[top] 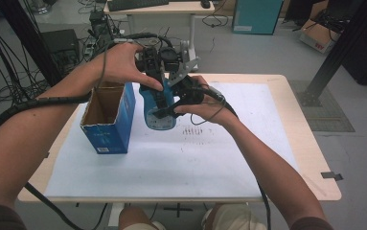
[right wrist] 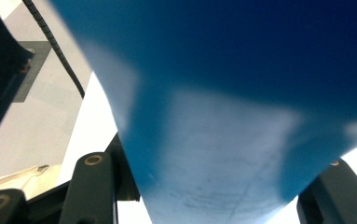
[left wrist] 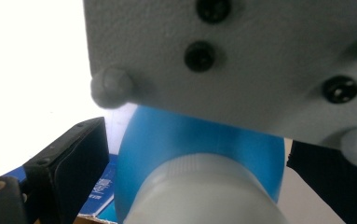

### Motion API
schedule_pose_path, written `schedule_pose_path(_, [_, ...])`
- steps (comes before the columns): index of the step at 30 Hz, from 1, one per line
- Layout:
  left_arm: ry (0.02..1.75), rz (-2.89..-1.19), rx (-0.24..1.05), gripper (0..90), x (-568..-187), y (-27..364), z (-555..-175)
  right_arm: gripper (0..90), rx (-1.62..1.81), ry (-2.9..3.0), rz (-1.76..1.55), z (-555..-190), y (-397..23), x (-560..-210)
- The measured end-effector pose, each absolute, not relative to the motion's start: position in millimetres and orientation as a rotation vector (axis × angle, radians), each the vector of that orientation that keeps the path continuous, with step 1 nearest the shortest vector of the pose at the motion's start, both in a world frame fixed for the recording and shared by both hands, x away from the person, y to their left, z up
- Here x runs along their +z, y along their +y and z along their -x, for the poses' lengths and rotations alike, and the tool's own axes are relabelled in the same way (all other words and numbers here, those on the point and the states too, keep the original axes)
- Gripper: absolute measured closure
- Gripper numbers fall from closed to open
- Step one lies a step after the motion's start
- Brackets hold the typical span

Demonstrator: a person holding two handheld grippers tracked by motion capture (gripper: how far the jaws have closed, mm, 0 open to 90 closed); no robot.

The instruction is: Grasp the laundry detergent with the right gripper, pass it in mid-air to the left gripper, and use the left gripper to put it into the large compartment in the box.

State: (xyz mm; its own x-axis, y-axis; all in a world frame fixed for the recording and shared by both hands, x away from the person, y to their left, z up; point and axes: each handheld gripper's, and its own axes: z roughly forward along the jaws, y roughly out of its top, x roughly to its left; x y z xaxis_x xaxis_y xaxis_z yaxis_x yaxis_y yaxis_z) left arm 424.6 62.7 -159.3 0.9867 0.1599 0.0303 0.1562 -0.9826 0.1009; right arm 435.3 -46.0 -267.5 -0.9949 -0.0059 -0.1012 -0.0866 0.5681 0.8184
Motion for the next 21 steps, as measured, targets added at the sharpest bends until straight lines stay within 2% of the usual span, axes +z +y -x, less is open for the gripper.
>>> schedule_pose_path(21, [0.245,-3.045,0.048,5.5,-161.4,63.7,-424.0,43.9,1.418,2.702,0.091,-434.6,-45.6,-267.3])
